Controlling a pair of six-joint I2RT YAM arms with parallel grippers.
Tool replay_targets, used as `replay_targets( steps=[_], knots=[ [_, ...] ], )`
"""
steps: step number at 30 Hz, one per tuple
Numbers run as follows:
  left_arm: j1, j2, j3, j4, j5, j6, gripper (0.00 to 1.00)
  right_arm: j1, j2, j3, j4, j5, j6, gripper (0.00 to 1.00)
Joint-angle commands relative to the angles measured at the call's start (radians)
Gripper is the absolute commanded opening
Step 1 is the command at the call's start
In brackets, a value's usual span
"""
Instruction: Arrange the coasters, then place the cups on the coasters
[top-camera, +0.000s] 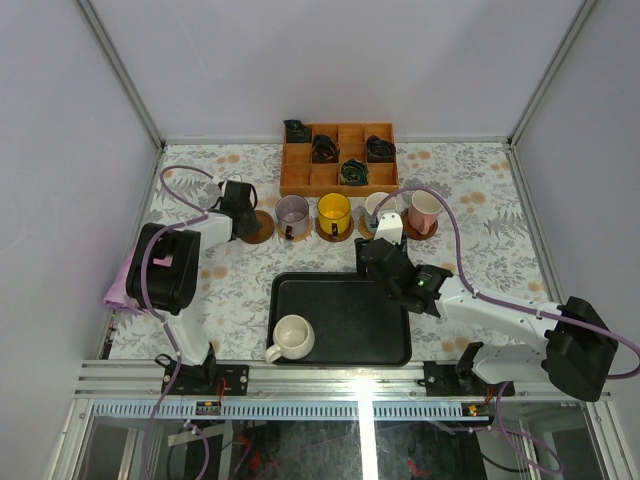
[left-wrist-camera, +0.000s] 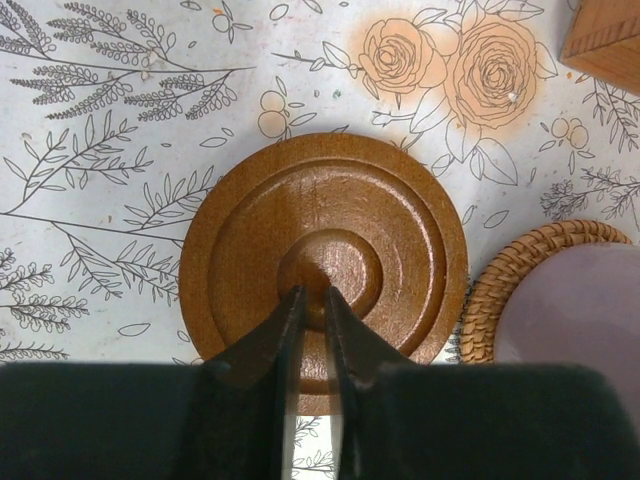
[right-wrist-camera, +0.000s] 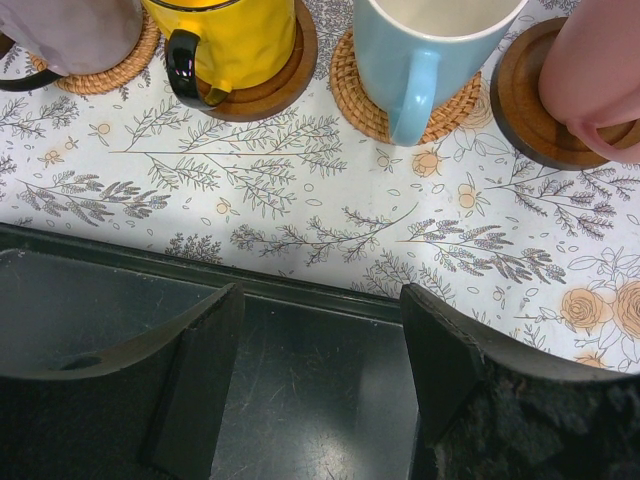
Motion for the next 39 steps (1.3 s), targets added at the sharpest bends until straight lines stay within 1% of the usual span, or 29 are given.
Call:
replay_targets(
  steps=[1, 3, 7, 10, 14, 18, 24, 27, 28, 30, 32, 36, 38, 39],
  knots=[
    [0.01, -0.007, -0.013, -0.034, -0.011, 0.003, 0.17, -0.006, -0.013, 0.011, 0.041, 0.008, 0.014, 0.71],
    [0.01, -0.008, -0.003, -0.029, -0.013, 0.005, 0.25, -0.007, -0.008, 0.011, 0.041, 0.01, 0.014, 0.71],
    [0.011, -0.031, 0.027, -0.012, -0.006, 0.009, 0.39, -0.006, -0.002, 0.015, 0.041, 0.014, 0.011, 0.71],
    [0.01, -0.061, 0.055, 0.004, 0.006, 0.015, 0.47, -0.007, -0.003, 0.017, 0.044, 0.016, 0.01, 0.71],
    [0.01, -0.1, 0.066, 0.025, 0.033, 0.028, 0.5, -0.006, -0.01, 0.014, 0.043, 0.015, 0.016, 0.71],
    [0.011, -0.141, 0.037, 0.034, 0.037, 0.029, 0.51, -0.007, -0.011, 0.014, 0.043, 0.008, 0.019, 0.71],
    [0.009, -0.244, -0.069, 0.067, 0.064, 0.009, 0.52, -0.006, -0.021, 0.023, 0.031, 0.027, 0.0, 0.71],
    [0.003, -0.337, -0.149, 0.067, 0.083, 0.005, 0.57, -0.007, -0.05, 0.021, 0.026, 0.048, -0.019, 0.72],
    [-0.005, -0.378, -0.177, 0.061, 0.082, 0.004, 0.59, -0.007, -0.063, 0.018, 0.027, 0.055, -0.021, 0.74],
    [-0.032, -0.465, -0.232, 0.033, 0.07, 0.0, 0.66, -0.009, -0.087, 0.008, 0.032, 0.064, -0.024, 0.78],
    [-0.086, -0.561, -0.281, -0.021, 0.022, -0.008, 0.69, -0.018, -0.104, 0.0, 0.036, 0.058, -0.024, 0.82],
    [-0.231, -0.737, -0.318, -0.177, -0.095, -0.07, 0.72, -0.032, -0.117, -0.002, 0.032, 0.022, -0.018, 0.85],
    [-0.302, -0.821, -0.319, -0.277, -0.13, -0.129, 0.77, -0.033, -0.122, -0.004, 0.029, 0.012, -0.013, 0.85],
    [-0.356, -0.856, -0.319, -0.327, -0.147, -0.154, 0.78, -0.035, -0.128, -0.007, 0.027, 0.013, -0.012, 0.85]
  ],
)
